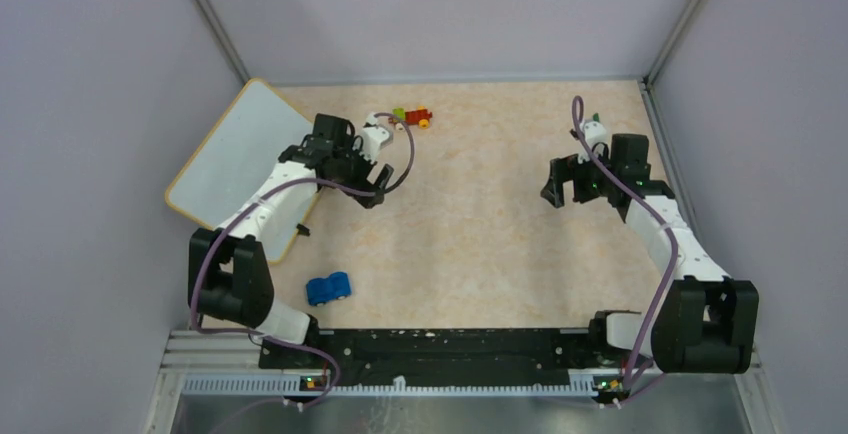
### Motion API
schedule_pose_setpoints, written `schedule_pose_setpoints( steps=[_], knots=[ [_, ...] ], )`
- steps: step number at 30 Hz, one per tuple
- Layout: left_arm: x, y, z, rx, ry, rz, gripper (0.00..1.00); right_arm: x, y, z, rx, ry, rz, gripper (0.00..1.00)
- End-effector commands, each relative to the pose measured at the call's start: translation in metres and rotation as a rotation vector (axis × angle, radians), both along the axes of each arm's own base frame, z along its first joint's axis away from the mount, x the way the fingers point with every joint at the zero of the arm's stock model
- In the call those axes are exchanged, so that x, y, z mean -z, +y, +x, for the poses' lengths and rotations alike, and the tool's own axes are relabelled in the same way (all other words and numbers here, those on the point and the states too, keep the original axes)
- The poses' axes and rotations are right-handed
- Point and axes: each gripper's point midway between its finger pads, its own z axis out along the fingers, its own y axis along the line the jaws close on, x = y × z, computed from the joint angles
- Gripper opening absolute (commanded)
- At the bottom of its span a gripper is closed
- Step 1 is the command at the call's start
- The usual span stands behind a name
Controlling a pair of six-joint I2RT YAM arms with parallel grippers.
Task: Write a sentence on the whiteboard
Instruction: Move the whiteboard stand to the center of the board.
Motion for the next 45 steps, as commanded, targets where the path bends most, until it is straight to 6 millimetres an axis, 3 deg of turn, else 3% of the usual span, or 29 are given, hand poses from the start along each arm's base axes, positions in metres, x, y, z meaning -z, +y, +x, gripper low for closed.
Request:
schedule_pose_setpoints(
  steps=[1, 10, 13, 20, 25, 37, 45],
  knots=[
    [-0.015, 0.010, 0.021, 0.109, -0.069, 0.125, 0.99, -0.018, 0.004, 0.012, -0.045, -0.046, -0.004, 0.97],
    [-0.003, 0.044, 0.064, 0.477, -0.109, 0.508, 0.99, -0.012, 0.014, 0.004, -0.136, 0.013, 0.015, 0.98],
    [0.007, 0.054, 0.070, 0.585, -0.104, 0.605, 0.98, -0.011, 0.014, 0.004, -0.136, 0.011, 0.013, 0.98],
    [0.032, 0.076, 0.078, 0.724, -0.070, 0.743, 0.86, -0.004, 0.018, 0.000, -0.173, 0.061, 0.028, 0.98],
    [0.048, 0.090, 0.085, 0.781, -0.042, 0.787, 0.71, -0.006, 0.021, -0.002, -0.190, 0.059, 0.041, 0.98],
    [0.079, 0.117, 0.089, 0.858, 0.047, 0.832, 0.59, -0.006, 0.020, -0.002, -0.188, 0.065, 0.037, 0.97],
    [0.087, 0.119, 0.084, 0.899, 0.077, 0.841, 0.35, -0.006, 0.020, -0.001, -0.185, 0.064, 0.034, 0.97]
  ],
)
